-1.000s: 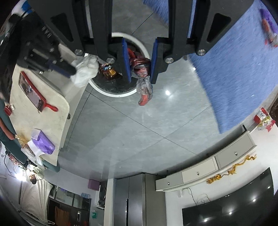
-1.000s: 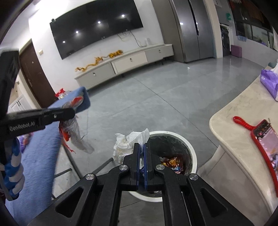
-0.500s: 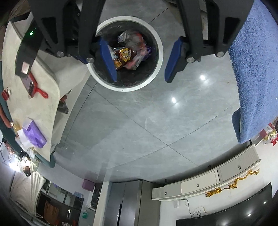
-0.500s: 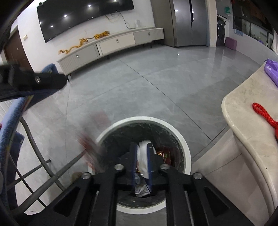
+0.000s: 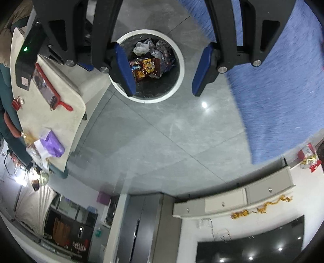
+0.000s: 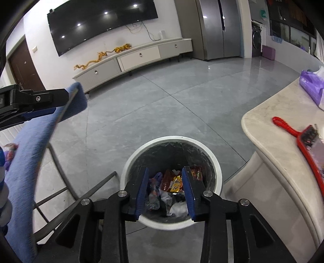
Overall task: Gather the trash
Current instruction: 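Move both tools back over the purple wrapper left on the rug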
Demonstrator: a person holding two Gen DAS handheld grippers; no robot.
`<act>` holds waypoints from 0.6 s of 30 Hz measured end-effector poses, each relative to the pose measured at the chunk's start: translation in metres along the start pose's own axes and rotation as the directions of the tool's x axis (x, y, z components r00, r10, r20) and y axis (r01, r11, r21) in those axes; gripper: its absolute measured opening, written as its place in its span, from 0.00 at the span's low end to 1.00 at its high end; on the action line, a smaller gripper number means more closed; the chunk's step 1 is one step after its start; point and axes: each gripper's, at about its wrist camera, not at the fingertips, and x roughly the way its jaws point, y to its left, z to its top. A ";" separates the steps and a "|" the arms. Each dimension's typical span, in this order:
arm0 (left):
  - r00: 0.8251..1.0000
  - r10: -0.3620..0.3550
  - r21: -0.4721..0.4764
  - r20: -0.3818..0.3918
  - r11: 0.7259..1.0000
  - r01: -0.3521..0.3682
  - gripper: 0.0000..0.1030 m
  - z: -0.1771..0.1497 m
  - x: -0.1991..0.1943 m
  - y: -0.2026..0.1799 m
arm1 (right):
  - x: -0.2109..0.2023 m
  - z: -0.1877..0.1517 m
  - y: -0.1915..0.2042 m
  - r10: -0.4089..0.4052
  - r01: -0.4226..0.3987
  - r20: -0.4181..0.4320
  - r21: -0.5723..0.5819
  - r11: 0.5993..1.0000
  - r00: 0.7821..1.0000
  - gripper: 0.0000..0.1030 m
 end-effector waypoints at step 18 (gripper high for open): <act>0.944 0.239 -0.079 0.226 0.971 -0.227 0.61 -0.084 -0.221 0.080 | -0.173 -0.006 0.106 0.145 -0.111 0.190 -0.177 0.978 0.971 0.44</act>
